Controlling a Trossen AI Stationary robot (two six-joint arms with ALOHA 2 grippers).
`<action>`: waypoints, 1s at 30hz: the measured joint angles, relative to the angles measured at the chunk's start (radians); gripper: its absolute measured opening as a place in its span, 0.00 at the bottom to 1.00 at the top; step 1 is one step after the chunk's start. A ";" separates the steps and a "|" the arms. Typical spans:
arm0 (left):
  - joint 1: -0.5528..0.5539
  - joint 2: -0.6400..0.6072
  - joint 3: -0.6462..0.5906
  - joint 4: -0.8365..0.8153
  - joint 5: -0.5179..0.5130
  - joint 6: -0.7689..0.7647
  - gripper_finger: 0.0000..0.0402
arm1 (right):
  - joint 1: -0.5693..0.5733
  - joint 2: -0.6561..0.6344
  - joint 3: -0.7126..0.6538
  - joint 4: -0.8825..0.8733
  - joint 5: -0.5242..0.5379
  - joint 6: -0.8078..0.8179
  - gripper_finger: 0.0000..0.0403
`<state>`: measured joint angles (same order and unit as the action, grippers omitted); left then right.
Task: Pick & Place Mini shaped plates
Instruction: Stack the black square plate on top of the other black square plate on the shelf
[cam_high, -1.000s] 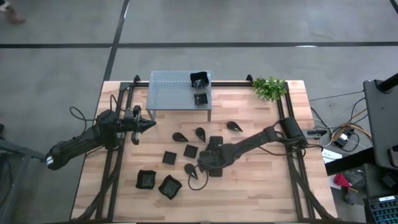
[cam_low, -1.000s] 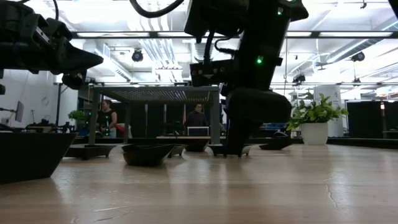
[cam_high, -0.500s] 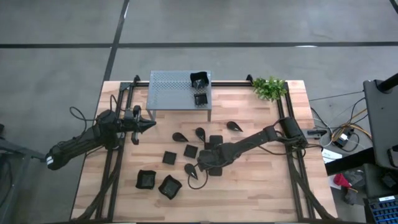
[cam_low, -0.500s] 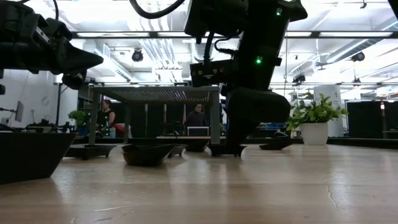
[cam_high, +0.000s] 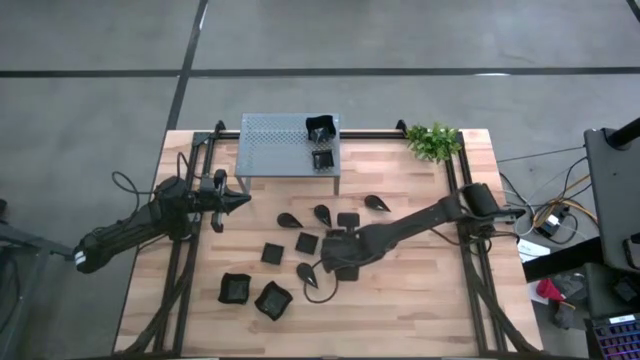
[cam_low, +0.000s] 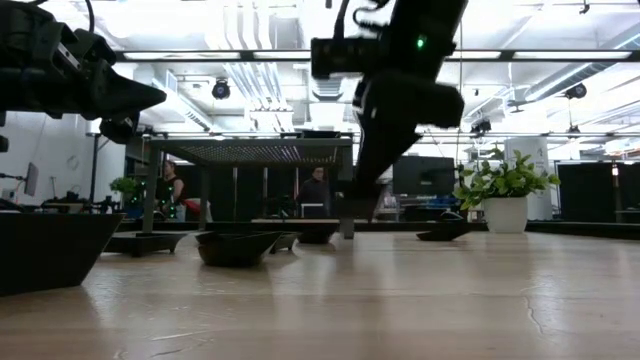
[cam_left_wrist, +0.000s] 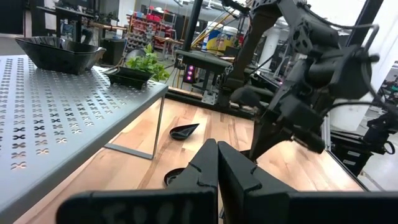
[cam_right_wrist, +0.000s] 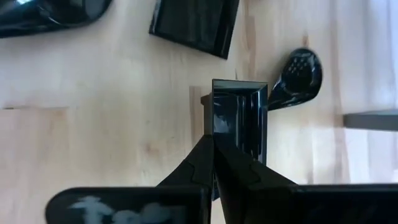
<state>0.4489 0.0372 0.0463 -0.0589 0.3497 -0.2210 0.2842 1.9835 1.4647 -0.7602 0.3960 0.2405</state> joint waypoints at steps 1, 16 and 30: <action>0.000 0.000 0.000 0.000 0.000 0.000 0.01 | 0.002 -0.008 0.000 0.000 0.000 -0.010 0.02; 0.000 0.000 0.000 0.000 0.000 0.000 0.01 | 0.052 -0.177 0.000 -0.025 0.164 -0.383 0.02; 0.000 0.000 0.000 0.000 0.000 0.000 0.01 | -0.110 -0.243 0.000 0.114 0.286 -0.752 0.02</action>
<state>0.4492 0.0372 0.0466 -0.0586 0.3497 -0.2207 0.1746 1.7409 1.4647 -0.6460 0.6821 -0.5117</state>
